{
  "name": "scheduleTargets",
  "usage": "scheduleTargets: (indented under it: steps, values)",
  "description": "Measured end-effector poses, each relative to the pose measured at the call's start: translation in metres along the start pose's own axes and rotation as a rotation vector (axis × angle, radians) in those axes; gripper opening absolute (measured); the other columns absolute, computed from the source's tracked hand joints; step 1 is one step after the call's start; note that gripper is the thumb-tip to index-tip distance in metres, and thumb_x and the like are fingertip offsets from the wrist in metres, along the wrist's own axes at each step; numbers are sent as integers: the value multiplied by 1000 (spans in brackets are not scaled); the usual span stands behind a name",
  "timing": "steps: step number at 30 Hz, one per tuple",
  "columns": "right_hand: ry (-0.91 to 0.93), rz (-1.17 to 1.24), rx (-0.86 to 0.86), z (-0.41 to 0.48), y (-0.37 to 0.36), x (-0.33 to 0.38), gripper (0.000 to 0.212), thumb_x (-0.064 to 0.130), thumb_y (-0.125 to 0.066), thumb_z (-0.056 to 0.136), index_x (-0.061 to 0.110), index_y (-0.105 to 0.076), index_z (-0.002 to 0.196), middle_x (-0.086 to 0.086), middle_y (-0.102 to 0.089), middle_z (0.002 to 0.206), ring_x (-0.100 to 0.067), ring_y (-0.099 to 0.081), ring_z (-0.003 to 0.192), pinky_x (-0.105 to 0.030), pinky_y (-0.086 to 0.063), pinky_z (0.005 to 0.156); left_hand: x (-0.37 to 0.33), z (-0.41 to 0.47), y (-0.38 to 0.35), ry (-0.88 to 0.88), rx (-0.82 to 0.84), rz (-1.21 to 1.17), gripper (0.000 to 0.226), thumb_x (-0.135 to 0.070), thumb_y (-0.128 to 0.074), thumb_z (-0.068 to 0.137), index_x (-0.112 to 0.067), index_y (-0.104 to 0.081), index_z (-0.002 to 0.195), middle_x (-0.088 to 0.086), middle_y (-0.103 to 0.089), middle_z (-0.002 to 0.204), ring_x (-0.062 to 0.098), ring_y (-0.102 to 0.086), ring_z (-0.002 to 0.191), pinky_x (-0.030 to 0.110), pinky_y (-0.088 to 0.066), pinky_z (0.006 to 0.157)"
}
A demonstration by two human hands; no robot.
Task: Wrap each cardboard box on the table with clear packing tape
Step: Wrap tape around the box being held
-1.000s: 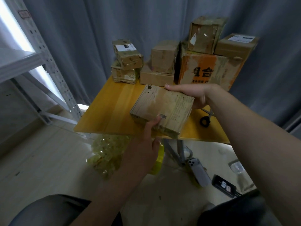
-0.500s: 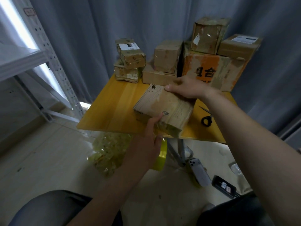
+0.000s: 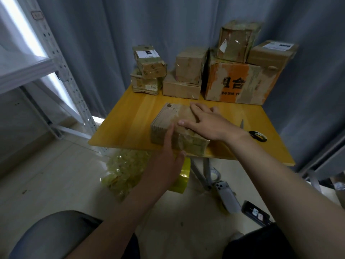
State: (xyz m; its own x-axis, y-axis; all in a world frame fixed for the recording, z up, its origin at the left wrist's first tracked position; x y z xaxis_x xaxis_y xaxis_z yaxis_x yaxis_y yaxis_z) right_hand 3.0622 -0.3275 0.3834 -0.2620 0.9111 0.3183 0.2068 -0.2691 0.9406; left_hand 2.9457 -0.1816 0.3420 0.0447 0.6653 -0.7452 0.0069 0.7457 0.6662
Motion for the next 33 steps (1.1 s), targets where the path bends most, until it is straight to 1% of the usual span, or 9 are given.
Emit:
scheduleTargets:
  steps: [6,9,13,17,21,25,27,30,33]
  values:
    - [99,-26,-304,0,16,-3,89,87,-48,83,32,-40,153,0,-39,155,-30,-31,140,-47,-36,113,-11,-12,-7,38,-10,54,76,-45,-39,108,-45,19,157,12,-61,132,29,-67,95,46,-56,85]
    - [194,33,-694,-35,33,5,41,60,-57,96,20,-64,98,3,-58,100,-20,-51,101,-35,-43,81,-21,-18,-13,63,-22,138,81,-43,-38,109,-33,26,157,15,-65,125,30,-67,94,39,-54,81]
    - [-96,469,-442,-80,16,-19,72,66,-48,99,8,-64,59,-12,-62,56,-28,-60,55,-42,-50,58,-28,-19,-17,91,-52,124,91,-41,-47,106,-28,27,157,14,-64,131,33,-66,103,45,-55,89]
    - [-227,495,-13,-112,-35,-25,81,79,-43,92,5,-69,75,-8,-71,71,-26,-69,66,-41,-55,64,-32,-9,-25,151,-20,-39,98,-55,-49,101,-32,30,154,11,-61,140,33,-68,106,52,-56,93]
    - [-267,1065,-11,-120,-58,-15,54,59,-63,95,7,-77,96,-11,-77,93,-26,-74,91,-39,-59,78,-32,0,-25,244,40,-133,102,-55,-53,99,-33,29,155,12,-47,155,38,-62,120,52,-54,99]
    - [-287,1238,-110,-126,-56,0,24,37,-64,100,18,-71,88,-7,-75,94,-21,-69,92,-29,-55,68,-41,5,24,152,113,170,48,-38,-55,100,-21,-41,143,12,-69,111,28,-74,82,46,-64,72]
    - [-303,1240,-120,-128,-56,3,24,35,-58,103,18,-69,91,-8,-77,90,-19,-72,81,-29,-56,66,-54,16,60,-69,-62,637,41,-27,-58,93,-17,-58,133,7,-64,112,25,-65,98,42,-59,83]
    - [-198,1334,-74,-135,-53,16,34,26,-49,109,0,-67,96,-12,-72,63,-21,-68,48,-27,-56,48,-54,34,64,-281,74,814,79,-34,-70,89,-25,-32,158,4,-32,160,28,-29,146,46,-35,117]
    - [-99,1277,-141,-140,-55,23,29,20,-51,108,2,-65,89,-11,-71,59,-20,-69,49,-28,-56,51,-25,49,39,-292,191,893,110,-51,-75,86,-23,-3,164,2,0,172,31,-2,157,51,-15,126]
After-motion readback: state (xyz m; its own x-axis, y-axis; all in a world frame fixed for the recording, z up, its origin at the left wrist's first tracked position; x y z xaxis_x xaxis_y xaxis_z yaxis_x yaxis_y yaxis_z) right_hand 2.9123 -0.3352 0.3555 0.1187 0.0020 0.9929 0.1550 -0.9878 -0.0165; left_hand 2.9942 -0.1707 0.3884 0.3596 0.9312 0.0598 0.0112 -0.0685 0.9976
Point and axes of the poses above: each hand's wrist, its own z-axis towards the middle knuckle, its own y-axis out of the back of the hand, x = y × z, the point moved 5 cm from there along z, towards the middle knuckle
